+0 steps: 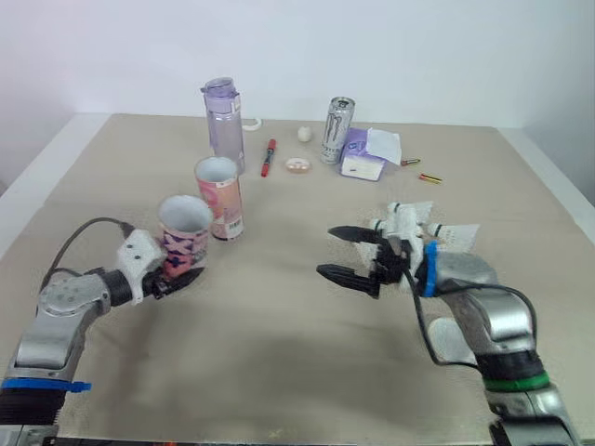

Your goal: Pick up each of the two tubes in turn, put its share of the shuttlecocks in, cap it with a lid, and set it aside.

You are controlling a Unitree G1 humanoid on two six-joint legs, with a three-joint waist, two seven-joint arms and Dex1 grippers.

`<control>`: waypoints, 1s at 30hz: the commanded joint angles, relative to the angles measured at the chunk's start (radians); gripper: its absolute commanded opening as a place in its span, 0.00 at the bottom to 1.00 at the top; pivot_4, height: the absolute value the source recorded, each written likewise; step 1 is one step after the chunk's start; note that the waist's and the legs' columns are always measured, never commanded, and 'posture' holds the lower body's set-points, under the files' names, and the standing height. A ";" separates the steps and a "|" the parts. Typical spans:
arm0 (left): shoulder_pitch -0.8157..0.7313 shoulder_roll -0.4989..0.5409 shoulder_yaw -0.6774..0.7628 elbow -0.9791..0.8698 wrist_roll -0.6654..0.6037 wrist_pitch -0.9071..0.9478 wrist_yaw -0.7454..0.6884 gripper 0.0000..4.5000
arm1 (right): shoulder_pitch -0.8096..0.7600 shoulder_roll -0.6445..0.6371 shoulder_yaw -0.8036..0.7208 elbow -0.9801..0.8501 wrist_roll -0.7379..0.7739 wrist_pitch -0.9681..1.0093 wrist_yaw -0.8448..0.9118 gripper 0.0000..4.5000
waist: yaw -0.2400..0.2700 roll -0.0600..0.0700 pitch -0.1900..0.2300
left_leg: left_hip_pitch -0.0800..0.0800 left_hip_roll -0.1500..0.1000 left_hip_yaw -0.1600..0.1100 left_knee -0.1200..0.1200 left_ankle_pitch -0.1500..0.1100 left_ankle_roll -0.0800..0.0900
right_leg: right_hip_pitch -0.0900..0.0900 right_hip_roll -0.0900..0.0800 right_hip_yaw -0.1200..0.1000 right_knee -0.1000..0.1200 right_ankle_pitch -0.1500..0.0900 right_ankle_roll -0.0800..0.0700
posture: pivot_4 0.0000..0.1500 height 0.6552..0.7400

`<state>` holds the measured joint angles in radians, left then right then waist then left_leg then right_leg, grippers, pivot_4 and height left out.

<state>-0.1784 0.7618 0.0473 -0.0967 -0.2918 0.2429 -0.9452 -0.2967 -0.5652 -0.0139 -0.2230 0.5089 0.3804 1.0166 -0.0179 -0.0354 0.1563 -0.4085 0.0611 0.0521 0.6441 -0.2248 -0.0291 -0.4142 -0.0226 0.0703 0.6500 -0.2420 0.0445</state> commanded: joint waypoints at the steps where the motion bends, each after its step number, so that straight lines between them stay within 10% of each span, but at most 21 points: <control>1: -0.066 0.042 -0.079 -0.104 -0.002 0.088 -0.069 0.65 | 0.068 -0.027 -0.064 -0.148 0.044 0.026 -0.047 1.00 | -0.001 0.000 0.000 | 0.000 0.000 0.000 0.000 0.000 0.000 | 0.000 0.000 0.000 0.000 0.000 0.000 | 1.00 1.00; 18: -0.618 0.013 -0.558 -0.076 0.297 0.327 -0.316 0.65 | 0.351 -0.070 -0.173 -0.300 0.051 -0.008 -0.136 1.00 | 0.000 0.000 0.001 | -0.003 0.000 -0.003 0.000 0.000 0.000 | -0.002 0.006 0.003 0.001 -0.005 0.005 | 1.00 1.00; 30: -0.606 -0.162 -0.582 -0.164 0.229 0.646 -0.249 0.65 | 0.484 -0.062 -0.249 -0.300 0.067 -0.040 -0.164 1.00 | -0.001 0.002 0.000 | -0.012 -0.005 -0.012 0.012 -0.003 0.006 | -0.002 0.006 0.004 0.004 -0.006 0.007 | 1.00 1.00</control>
<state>-0.7931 0.6207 -0.5395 -0.2170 -0.0314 0.8433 -1.2084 0.1733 -0.6208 -0.2405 -0.4972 0.5671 0.3711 0.8402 -0.0187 -0.0338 0.1564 -0.4206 0.0561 0.0404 0.6566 -0.2279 -0.0231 -0.4167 -0.0164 0.0746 0.6540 -0.2482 0.0515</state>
